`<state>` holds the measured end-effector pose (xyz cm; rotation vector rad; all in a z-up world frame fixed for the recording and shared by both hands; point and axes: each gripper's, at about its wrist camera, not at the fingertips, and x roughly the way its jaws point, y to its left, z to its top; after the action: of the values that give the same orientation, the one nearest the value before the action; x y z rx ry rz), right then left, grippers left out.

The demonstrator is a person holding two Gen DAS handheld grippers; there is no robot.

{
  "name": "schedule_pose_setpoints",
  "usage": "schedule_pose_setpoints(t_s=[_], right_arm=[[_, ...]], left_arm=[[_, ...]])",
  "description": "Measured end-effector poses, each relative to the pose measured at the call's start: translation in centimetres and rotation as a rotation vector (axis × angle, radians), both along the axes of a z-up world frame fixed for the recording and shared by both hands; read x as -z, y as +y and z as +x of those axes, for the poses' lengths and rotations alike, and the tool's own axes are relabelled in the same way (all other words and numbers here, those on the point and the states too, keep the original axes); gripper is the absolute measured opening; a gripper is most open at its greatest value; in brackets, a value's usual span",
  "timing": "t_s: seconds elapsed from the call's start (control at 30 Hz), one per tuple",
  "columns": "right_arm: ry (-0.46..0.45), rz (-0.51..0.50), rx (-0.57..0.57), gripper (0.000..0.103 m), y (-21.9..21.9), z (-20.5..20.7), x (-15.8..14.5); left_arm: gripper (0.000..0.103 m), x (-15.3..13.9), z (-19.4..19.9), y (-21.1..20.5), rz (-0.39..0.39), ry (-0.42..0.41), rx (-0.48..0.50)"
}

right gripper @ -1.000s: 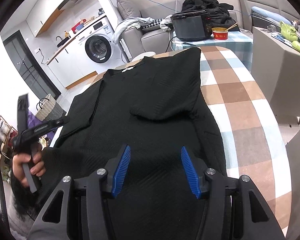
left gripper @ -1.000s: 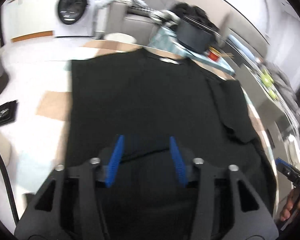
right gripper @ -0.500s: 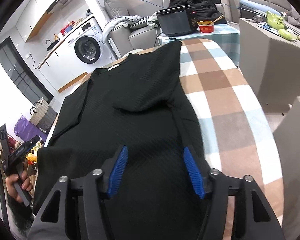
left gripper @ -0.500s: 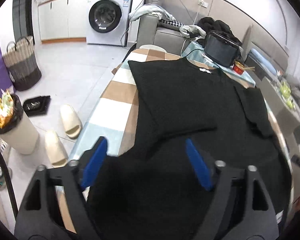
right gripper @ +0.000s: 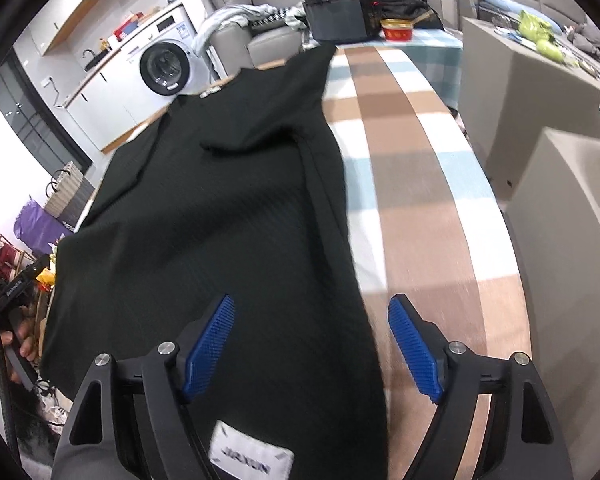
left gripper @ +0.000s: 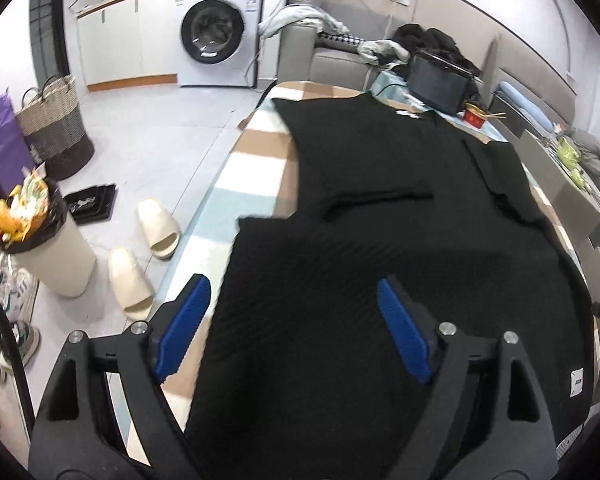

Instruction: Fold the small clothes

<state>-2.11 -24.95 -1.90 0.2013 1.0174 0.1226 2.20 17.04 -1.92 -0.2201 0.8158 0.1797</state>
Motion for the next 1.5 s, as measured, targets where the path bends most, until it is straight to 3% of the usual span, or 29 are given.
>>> schedule_pose_setpoints(t_s=[0.17,0.27,0.53,0.63,0.67,0.73,0.8,0.87,0.97,1.07,1.17,1.23,1.37,1.43,1.5], right_arm=[[0.016,0.011,0.016,0.081,-0.7,-0.5,1.1],[0.006,0.019,0.001,0.081,-0.5,-0.5,1.2],[0.004,0.024,-0.026,0.077,0.1,0.4,1.6],[0.014,0.031,-0.032,0.065,0.3,0.8,1.9],[0.013,0.034,-0.036,0.059,0.3,0.9,1.9],[0.005,0.027,-0.041,0.044,0.6,1.3,1.9],[-0.007,0.015,-0.042,0.016,0.8,1.5,1.8],[-0.028,0.023,-0.045,0.006,0.6,1.3,1.3],[-0.090,0.052,-0.007,0.005,-1.1,-0.1,-0.1],[-0.090,0.089,0.059,0.005,-3.9,-1.3,-0.3],[-0.070,0.056,0.108,0.005,-5.1,-1.7,-0.1],[-0.047,0.097,0.116,0.013,-5.5,-1.6,0.2],[-0.020,0.141,0.052,0.046,-4.8,-2.0,0.8],[-0.024,0.134,0.025,0.048,-4.2,-2.2,1.1],[-0.019,0.145,0.012,0.048,-3.7,-1.8,1.6]], left_arm=[[0.085,1.1,-1.8,0.6,0.041,0.038,-0.035],[0.102,1.2,-2.4,0.7,0.032,0.039,-0.035],[0.102,1.5,-1.0,1.5,-0.009,0.059,-0.057],[0.100,1.7,0.3,2.0,-0.031,0.075,-0.057],[0.094,1.7,0.7,2.1,-0.038,0.075,-0.047],[0.084,1.9,1.8,2.0,-0.039,0.091,-0.018],[0.079,2.2,2.8,1.5,-0.025,0.106,0.010],[0.079,2.2,3.4,1.0,-0.017,0.114,0.030],[0.079,2.2,3.4,0.3,0.001,0.114,0.046],[0.079,2.6,3.0,0.3,-0.004,0.118,0.046],[0.079,3.3,2.6,0.5,-0.022,0.135,0.042],[0.079,3.7,2.3,0.8,-0.018,0.141,0.036],[0.079,3.8,1.8,1.5,-0.041,0.136,0.028],[0.074,3.9,1.8,1.8,-0.055,0.128,0.030],[0.056,4.1,2.0,1.8,-0.060,0.134,0.035]])
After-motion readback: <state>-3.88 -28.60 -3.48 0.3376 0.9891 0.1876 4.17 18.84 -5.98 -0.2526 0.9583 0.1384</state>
